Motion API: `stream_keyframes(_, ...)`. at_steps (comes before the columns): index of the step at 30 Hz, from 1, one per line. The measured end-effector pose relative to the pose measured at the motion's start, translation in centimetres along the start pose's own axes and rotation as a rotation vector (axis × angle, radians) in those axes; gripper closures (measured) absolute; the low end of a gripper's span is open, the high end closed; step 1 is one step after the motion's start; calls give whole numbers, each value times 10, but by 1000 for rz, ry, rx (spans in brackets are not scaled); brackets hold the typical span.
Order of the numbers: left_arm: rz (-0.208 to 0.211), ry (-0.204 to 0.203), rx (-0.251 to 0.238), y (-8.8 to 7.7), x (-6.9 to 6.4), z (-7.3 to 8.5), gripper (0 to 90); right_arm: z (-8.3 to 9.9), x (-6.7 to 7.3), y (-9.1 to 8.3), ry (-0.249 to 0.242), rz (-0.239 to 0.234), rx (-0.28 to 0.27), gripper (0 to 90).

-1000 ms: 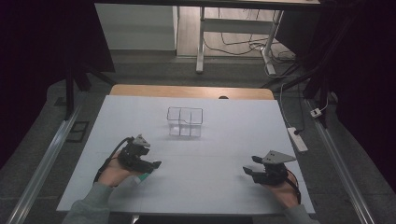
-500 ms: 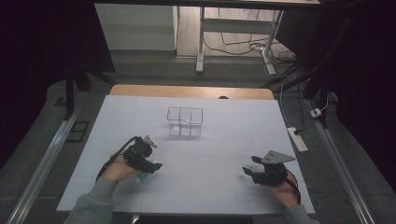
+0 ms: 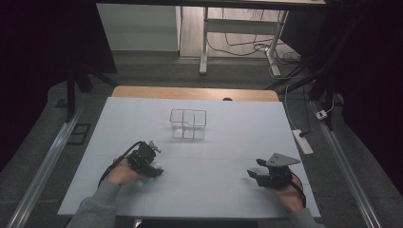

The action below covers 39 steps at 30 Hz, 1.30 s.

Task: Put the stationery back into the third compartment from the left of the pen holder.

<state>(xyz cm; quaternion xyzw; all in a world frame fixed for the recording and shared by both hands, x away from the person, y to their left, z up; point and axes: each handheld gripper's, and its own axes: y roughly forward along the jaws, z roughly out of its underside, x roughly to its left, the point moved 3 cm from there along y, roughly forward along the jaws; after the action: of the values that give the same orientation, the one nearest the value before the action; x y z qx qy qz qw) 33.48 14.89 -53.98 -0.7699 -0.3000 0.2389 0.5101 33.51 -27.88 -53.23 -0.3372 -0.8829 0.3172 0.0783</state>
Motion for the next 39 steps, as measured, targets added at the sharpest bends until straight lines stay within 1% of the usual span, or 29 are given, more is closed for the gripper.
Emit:
stream_keyframes(2,2,5,4,1,0,0,414,0,0,0,0,-1,0,393)
stream_keyframes(3,2,8,8,1,0,1,467,0,0,0,0,-1,-1,393)
stream_keyframes(5,1,12,10,2,0,1,484,0,0,0,7,-3,-5,393)
stream_keyframes(6,-4,9,8,2,1,1,525,0,-1,0,10,-3,-8,393)
stream_keyframes(7,-2,9,7,2,1,2,525,0,-1,0,10,-3,-8,393)
stream_keyframes(10,-2,8,-1,1,2,3,585,0,-1,0,10,-2,-7,394)
stream_keyframes(12,-9,15,-4,1,1,3,624,0,-1,0,8,-1,-6,394)
stream_keyframes(13,-10,17,-5,1,1,3,638,0,0,0,10,-1,-9,395)
stream_keyframes(17,-9,22,-11,1,1,4,646,0,0,-1,11,1,-11,396)
stream_keyframes(19,-24,23,-18,-1,2,4,647,0,0,-1,9,1,-8,396)
stream_keyframes(21,-30,18,-42,-4,3,5,647,0,-1,-1,9,3,-8,396)
stream_keyframes(25,-18,1,-122,-19,6,5,647,-1,-1,-3,18,5,-18,397)
stream_keyframes(27,-19,-7,-158,-26,6,5,647,-1,-2,-3,19,5,-20,397)
stream_keyframes(31,-13,-11,-226,-38,7,6,647,-1,-2,-4,21,4,-24,397)
stream_keyframes(34,-19,-15,-264,-46,7,7,647,-1,-1,-4,20,6,-25,397)
stream_keyframes(39,-29,-27,-315,-54,10,9,647,-1,-1,-5,20,7,-26,397)
